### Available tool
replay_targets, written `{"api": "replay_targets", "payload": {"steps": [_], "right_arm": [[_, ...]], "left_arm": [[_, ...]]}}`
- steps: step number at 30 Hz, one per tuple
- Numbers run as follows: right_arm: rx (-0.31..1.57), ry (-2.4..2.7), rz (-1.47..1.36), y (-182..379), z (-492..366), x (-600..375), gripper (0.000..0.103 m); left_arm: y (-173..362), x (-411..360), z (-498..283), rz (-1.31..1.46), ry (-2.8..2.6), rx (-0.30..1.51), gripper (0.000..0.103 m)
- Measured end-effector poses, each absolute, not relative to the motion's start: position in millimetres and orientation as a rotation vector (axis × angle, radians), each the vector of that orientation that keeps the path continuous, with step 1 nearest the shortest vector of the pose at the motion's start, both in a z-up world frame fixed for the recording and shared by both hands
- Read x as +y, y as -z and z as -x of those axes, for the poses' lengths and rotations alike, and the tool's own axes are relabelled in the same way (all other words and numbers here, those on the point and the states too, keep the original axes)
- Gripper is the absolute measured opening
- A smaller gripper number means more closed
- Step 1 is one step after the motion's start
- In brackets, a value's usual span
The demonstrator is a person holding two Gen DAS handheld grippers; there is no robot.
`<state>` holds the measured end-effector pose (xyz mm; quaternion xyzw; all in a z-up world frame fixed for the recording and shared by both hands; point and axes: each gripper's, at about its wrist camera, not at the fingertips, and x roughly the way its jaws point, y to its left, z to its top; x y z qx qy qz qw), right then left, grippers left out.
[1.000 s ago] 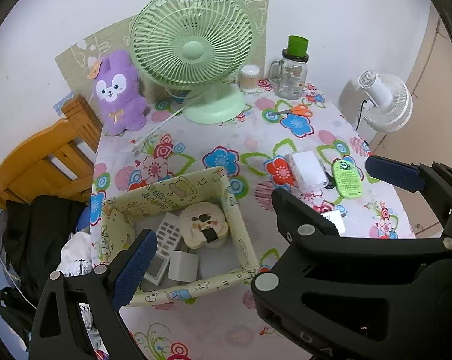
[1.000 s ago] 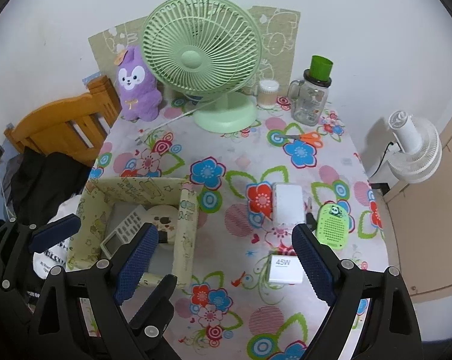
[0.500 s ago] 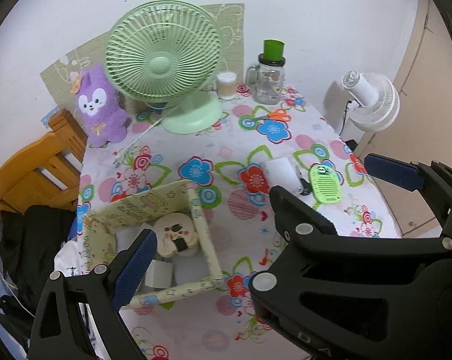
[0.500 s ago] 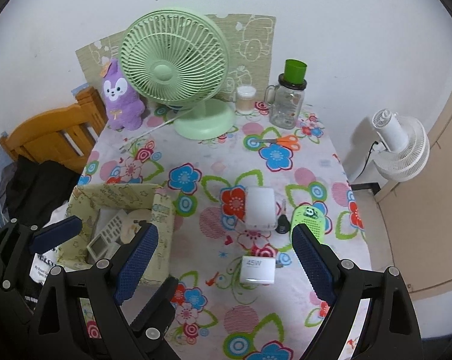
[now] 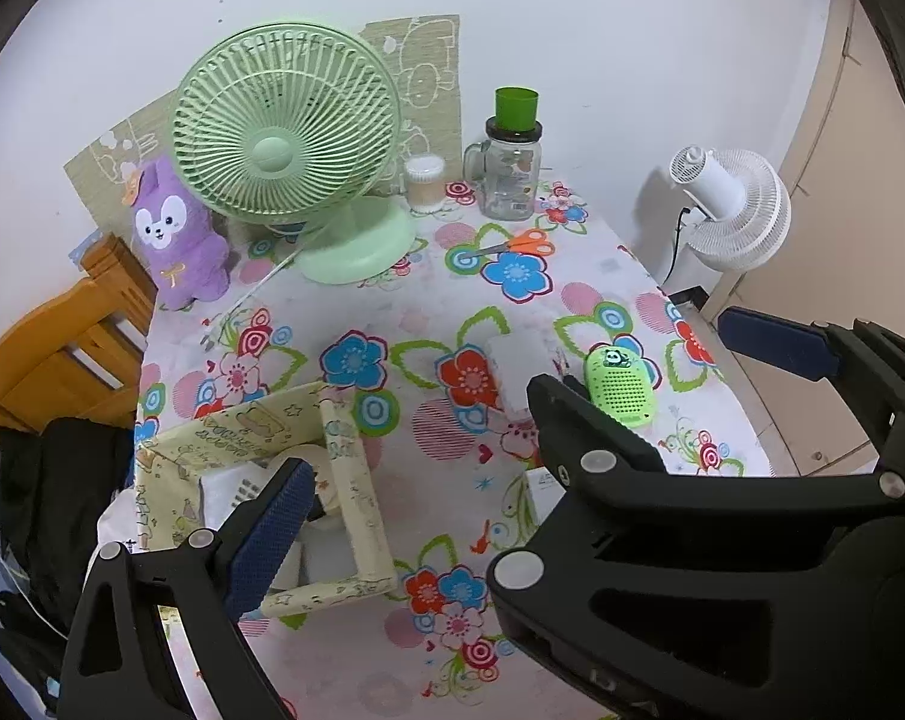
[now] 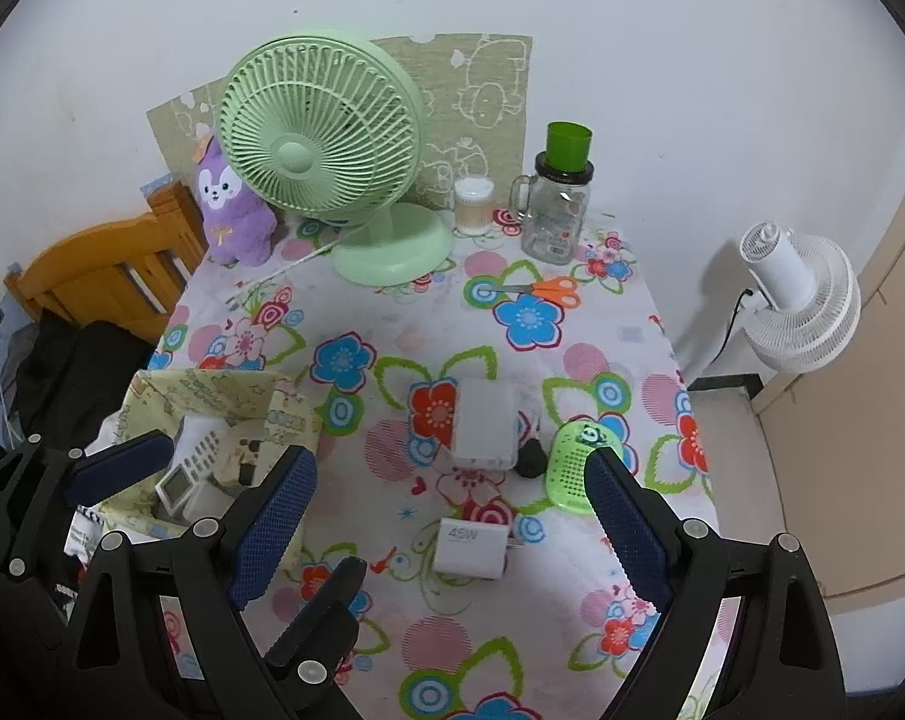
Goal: Organize rigid objects
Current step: 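Withdraw both tools from the box toward the printed white charger and black key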
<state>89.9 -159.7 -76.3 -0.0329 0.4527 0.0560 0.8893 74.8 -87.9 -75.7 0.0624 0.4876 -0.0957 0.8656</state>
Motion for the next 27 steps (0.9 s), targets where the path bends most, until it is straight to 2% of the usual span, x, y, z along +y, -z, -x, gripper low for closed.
{"api": "replay_targets", "payload": {"steps": [13,27], "right_arm": [[0.942,-0.121,0.103,86.8,-98.5,-200.0,0.093],[0.976,-0.163,0.151,123.2,-110.4,-230.1,0.093]], "left_arm": [[91.0,-126.4,-84.4,-0.1,0.205,1.046,0.098],[126.3,-154.9,-89.8,-0.086,0.148,1.074,0.098]]}}
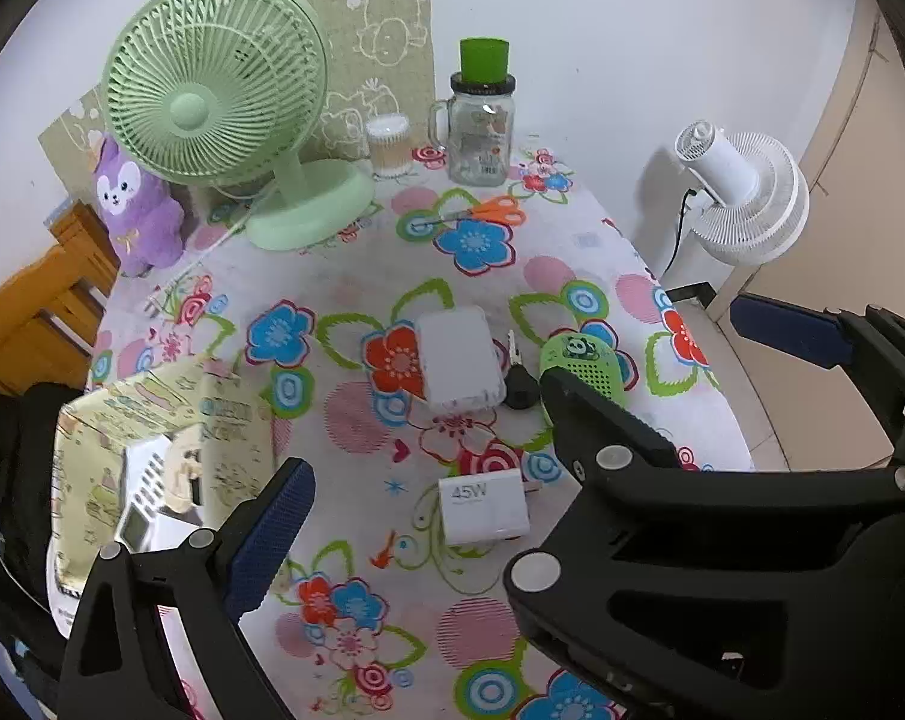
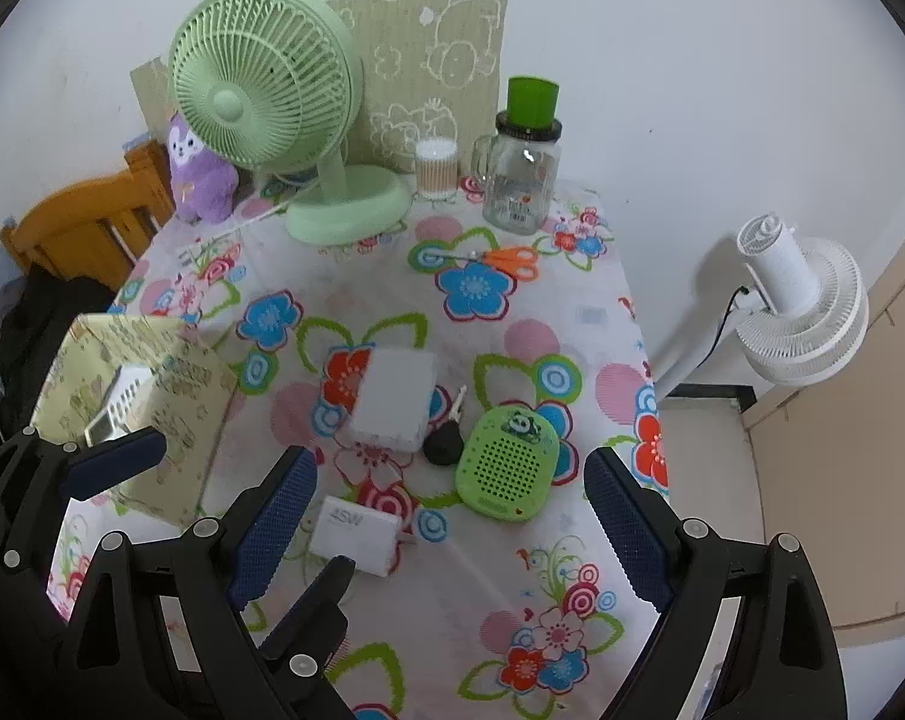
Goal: Organize rigid objects
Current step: 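Withdraw both tools from the box toward the printed white charger and black key, then grasp the printed white charger with the left tool while the right tool approaches the black key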
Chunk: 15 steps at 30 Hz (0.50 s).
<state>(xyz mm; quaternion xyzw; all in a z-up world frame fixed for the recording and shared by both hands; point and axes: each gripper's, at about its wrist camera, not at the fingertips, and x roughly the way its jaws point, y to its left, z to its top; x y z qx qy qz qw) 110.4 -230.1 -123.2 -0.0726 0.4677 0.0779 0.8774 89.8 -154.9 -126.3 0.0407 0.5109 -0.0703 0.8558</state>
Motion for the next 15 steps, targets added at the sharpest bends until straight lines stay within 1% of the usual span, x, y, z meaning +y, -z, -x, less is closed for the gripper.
{"api": "replay_targets", "payload": {"steps": [11,15], "right_arm": [[1.009,-0.202,0.158,164.9,-118.3,-244.9,0.093],[0.996,-0.207,0.153,175.5,-122.0,-249.7,0.093]], "left_arm": [[164.9,-167.9,-90.6,-0.1,0.155,1.053,0.098],[183.7,-168.5,-92.5,-0.084,0.157,1.08,0.098]]}}
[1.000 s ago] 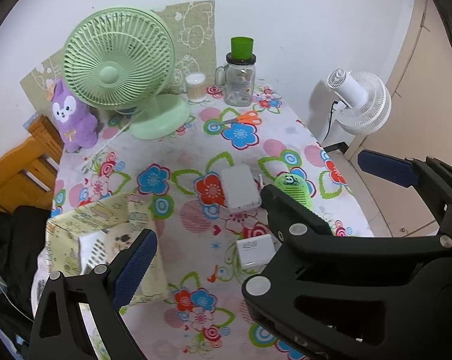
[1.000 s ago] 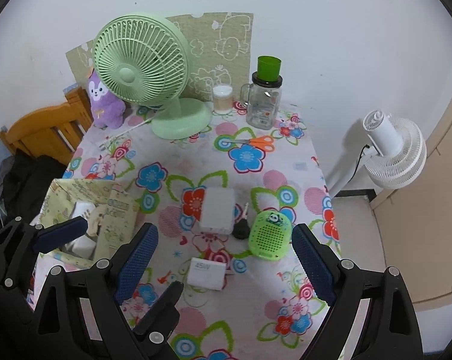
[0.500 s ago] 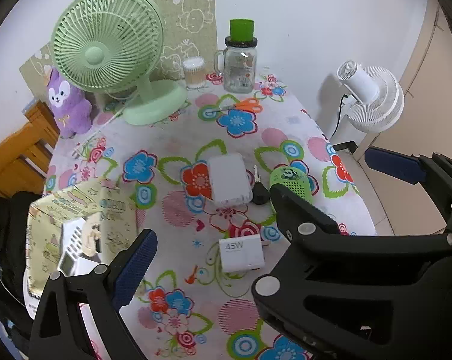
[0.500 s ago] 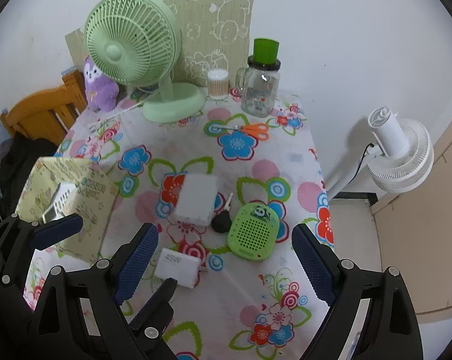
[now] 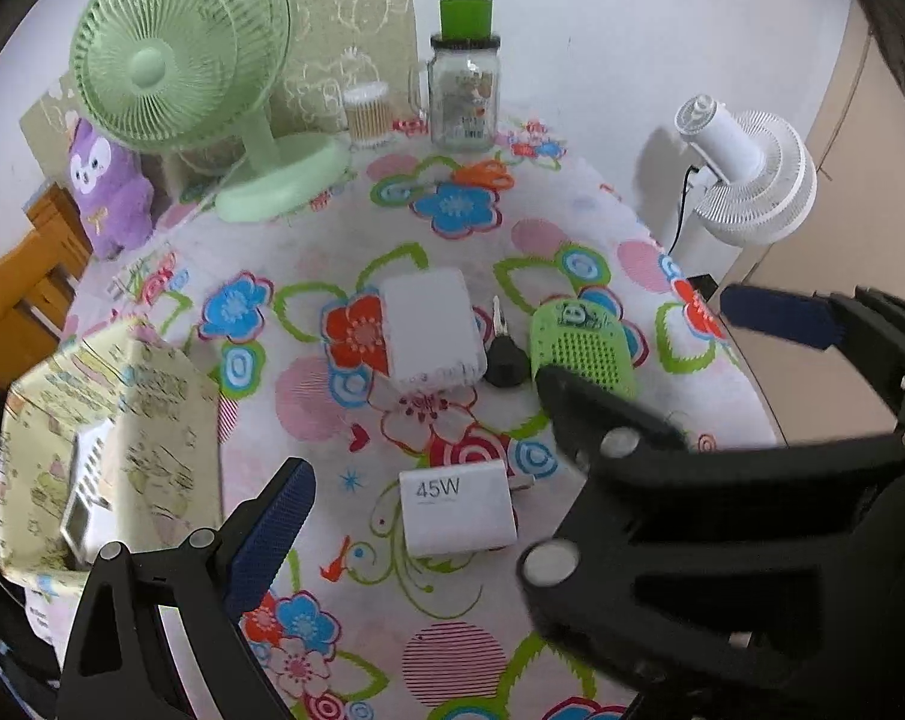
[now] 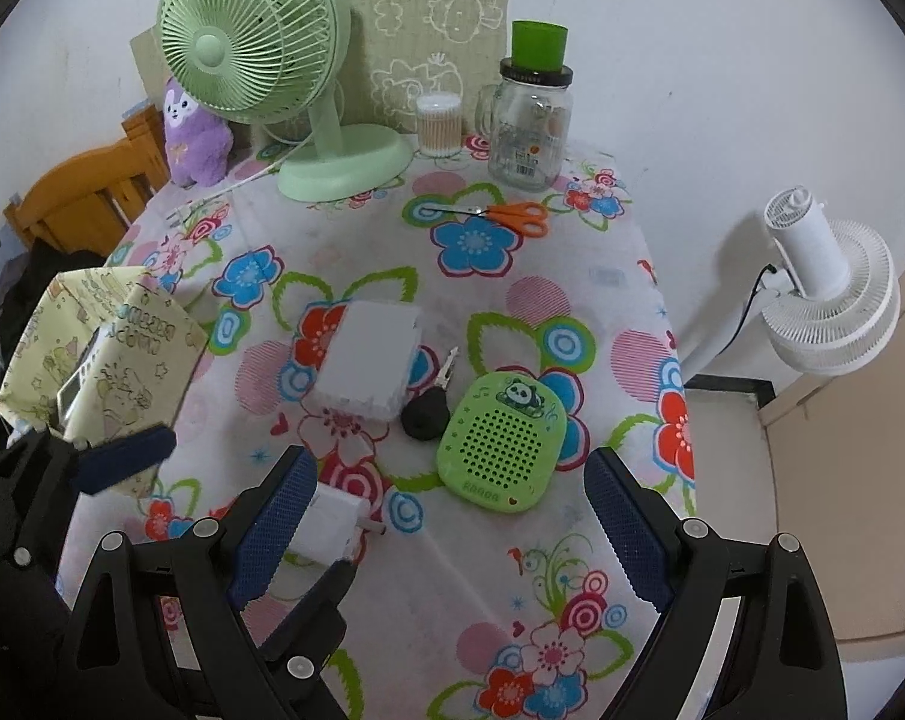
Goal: Organize rigid objects
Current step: 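Grasp the printed white charger with the left tool while the right tool approaches the black key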
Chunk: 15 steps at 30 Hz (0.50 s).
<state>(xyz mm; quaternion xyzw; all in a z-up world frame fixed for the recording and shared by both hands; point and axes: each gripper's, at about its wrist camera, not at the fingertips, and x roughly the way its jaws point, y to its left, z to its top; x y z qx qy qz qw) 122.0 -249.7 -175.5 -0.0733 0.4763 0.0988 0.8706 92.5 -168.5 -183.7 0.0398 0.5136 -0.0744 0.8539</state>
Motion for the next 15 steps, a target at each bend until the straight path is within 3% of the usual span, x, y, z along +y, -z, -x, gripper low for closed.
{"api": "replay_targets", "payload": {"steps": [15], "right_arm": [[1.073,-0.162,0.089,235.8,-132.9,-276.4,0.093]], "left_arm": [[241.5,-159.8,-91.5,-0.017,0.106,1.181,0.098]]}}
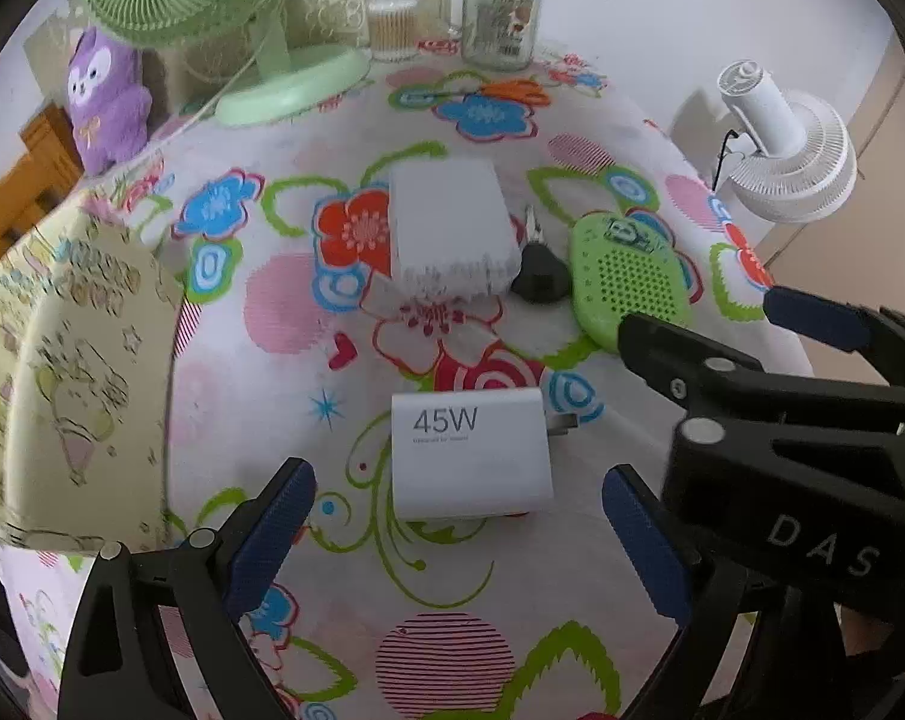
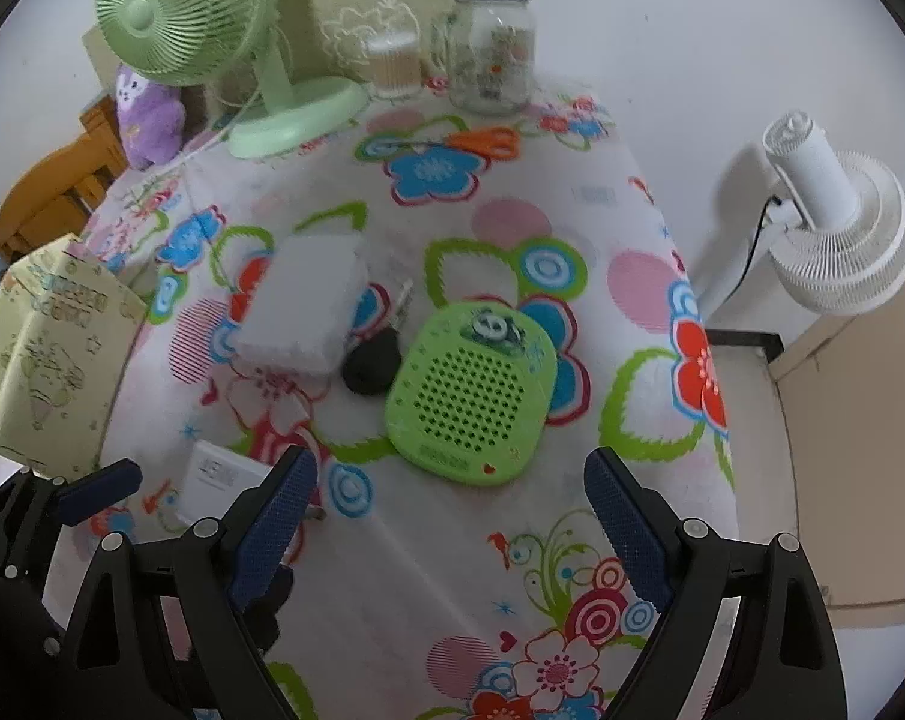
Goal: Organize rigid objects
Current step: 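Grasp the printed white charger with the left tool while the right tool approaches the black key, then lower the right tool onto the black car key and close on it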
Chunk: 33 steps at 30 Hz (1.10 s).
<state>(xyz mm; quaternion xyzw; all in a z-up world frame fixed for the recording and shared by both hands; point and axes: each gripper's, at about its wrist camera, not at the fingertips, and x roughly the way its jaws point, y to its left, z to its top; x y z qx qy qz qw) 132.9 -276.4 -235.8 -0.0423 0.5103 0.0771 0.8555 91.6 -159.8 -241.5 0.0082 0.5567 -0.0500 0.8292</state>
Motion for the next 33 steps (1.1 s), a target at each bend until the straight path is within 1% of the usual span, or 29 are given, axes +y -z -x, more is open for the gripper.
{"api": "replay_targets", "payload": {"steps": [5,11,13,17,18,20,21,33], "right_arm": [[1.097,-0.135,0.08,247.6,-134.5,-285.6,0.093],[1.114,-0.113,0.069,254.3,-139.1,-293.9,0.093],[1.119,-0.111,0.071,256.4,-140.6,-295.0,0.093],[1.134,-0.111,0.069,261.1,-143.2,-295.5,0.093],[1.138,-0.112,0.067,262.2,-143.8,-295.4,0.093],[1.144,-0.113,0.067,264.0,-145.8,-294.3,0.093],[1.145,-0.113,0.068,265.0,-146.7,-293.7,0.093],[1.16,-0.1,0.079,269.0,-162.3,-285.8,0.093]], "left_arm": [[251.1,-161.2,-96.7,-0.002,0.09,1.192,0.097],[259.1,-163.4,-107.7,0.04,0.075,1.206,0.088],[261.7,-164.0,-109.5,0.056,0.08,1.215,0.082],[261.7,-168.9,-108.9,0.025,0.087,1.208,0.076],[261.0,-169.7,-108.3,0.023,0.096,1.206,0.072],[260.7,-171.0,-108.1,0.008,0.096,1.207,0.07],[260.6,-170.4,-107.6,-0.004,0.082,1.205,0.06],[259.2,-160.0,-116.1,0.036,0.074,1.222,0.059]]}}
